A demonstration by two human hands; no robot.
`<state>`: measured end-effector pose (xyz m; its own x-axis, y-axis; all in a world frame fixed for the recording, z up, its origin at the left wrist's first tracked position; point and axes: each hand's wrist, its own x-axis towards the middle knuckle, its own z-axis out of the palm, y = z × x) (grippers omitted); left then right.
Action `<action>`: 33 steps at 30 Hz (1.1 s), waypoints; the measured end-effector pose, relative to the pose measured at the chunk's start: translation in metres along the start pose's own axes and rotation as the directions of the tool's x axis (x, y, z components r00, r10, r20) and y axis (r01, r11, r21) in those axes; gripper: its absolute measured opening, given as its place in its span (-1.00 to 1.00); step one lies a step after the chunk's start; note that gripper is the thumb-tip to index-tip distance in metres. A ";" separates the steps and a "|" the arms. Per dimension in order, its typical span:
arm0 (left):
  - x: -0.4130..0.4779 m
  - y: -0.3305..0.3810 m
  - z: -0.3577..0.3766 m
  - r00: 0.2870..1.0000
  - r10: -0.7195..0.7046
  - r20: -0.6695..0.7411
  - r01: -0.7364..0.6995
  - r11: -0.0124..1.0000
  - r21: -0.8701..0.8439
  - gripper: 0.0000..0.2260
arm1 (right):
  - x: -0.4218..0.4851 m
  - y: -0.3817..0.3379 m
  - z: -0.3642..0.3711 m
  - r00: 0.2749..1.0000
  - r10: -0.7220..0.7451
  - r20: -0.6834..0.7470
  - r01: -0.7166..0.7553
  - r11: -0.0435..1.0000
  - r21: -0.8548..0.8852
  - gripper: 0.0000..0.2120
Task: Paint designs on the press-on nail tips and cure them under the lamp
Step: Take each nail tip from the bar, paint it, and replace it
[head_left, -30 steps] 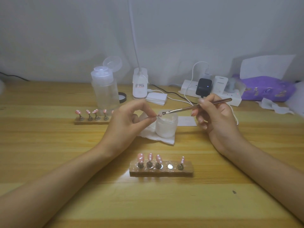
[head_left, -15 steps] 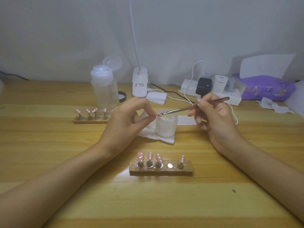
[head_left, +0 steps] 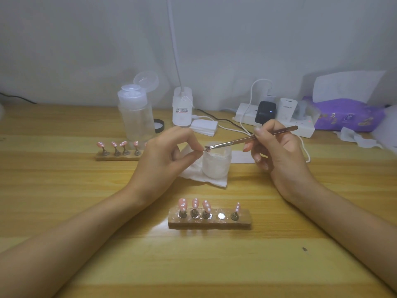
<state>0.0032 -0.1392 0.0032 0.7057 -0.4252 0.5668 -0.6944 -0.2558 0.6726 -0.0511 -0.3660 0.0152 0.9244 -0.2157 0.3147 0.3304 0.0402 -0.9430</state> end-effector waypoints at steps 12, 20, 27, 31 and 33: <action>-0.001 0.004 -0.001 1.000 -0.024 0.008 0.024 1.000 0.000 -0.88 | 0.001 0.000 -0.001 0.997 0.031 -0.077 -0.030 0.999 0.017 -0.75; -0.001 0.004 -0.001 0.998 -0.067 0.005 0.067 0.998 -0.014 -0.88 | 0.001 0.000 -0.001 0.994 0.042 -0.101 -0.041 0.999 0.014 -0.76; -0.002 0.003 -0.001 0.996 -0.088 0.015 0.088 0.995 -0.043 -0.90 | 0.000 0.000 0.000 0.997 0.036 -0.072 -0.038 0.999 -0.017 -0.76; -0.002 0.004 -0.001 0.996 -0.091 0.014 0.092 0.995 -0.036 -0.91 | 0.000 -0.002 0.000 0.998 0.014 -0.060 -0.012 0.999 0.030 -0.76; -0.002 0.003 -0.001 0.995 -0.096 0.010 0.096 0.994 -0.047 -0.90 | 0.000 -0.001 0.000 0.999 0.009 -0.032 -0.009 1.000 -0.005 -0.76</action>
<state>-0.0002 -0.1380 0.0050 0.7675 -0.4075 0.4949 -0.6159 -0.2542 0.7457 -0.0518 -0.3656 0.0163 0.9207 -0.2464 0.3025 0.3209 0.0371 -0.9464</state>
